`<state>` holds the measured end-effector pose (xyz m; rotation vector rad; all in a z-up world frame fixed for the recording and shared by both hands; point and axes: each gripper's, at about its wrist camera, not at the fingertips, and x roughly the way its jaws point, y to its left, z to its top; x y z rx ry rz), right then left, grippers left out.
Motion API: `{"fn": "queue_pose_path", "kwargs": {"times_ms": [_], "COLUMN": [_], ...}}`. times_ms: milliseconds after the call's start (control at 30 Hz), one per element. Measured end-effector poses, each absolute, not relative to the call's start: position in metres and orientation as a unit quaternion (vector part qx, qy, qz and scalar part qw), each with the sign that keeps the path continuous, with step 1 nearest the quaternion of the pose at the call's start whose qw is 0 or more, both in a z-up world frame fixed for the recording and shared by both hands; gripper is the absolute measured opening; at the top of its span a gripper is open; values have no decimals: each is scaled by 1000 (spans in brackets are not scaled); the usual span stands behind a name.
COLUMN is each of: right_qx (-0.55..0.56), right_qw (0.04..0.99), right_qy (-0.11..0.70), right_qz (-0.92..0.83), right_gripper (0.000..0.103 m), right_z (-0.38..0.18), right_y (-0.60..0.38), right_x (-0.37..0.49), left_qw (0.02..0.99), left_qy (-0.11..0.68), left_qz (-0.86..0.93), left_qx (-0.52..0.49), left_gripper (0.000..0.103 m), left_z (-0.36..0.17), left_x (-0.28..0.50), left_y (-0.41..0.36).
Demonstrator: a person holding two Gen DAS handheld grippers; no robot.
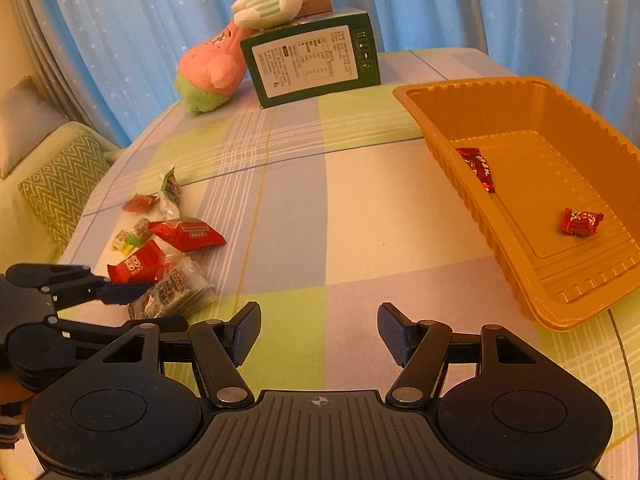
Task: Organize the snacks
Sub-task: 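Grasp the clear snack packet with the left tool, then lift the clear packet with the left tool while the right tool grasps a small brown candy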
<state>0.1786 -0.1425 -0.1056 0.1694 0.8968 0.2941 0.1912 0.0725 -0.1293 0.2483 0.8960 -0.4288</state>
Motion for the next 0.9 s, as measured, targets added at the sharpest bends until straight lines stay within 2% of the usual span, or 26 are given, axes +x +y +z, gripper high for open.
{"fn": "queue_pose_path", "kwargs": {"times_ms": [400,700,800,900], "right_qx": [63,-31,-68,-103], "right_qw": [887,869,857,852], "right_qy": [420,389,375,362], "right_qz": [184,305,346,363], "right_gripper": [65,64,52,49], "right_z": [-107,-118,-124,-134], "right_y": [-123,-65,-46,-33], "right_x": [182,199,204,211], "left_qw": [906,923,924,923], "left_qy": [406,382,380,380], "left_qz": [-121,-33,-28,-25], "left_qx": [16,-37,-46,-53], "left_gripper": [34,34,34,34], "left_z": [-96,-85,-86,-88], "left_x": [155,149,148,147], "left_y": [92,138,146,150]}}
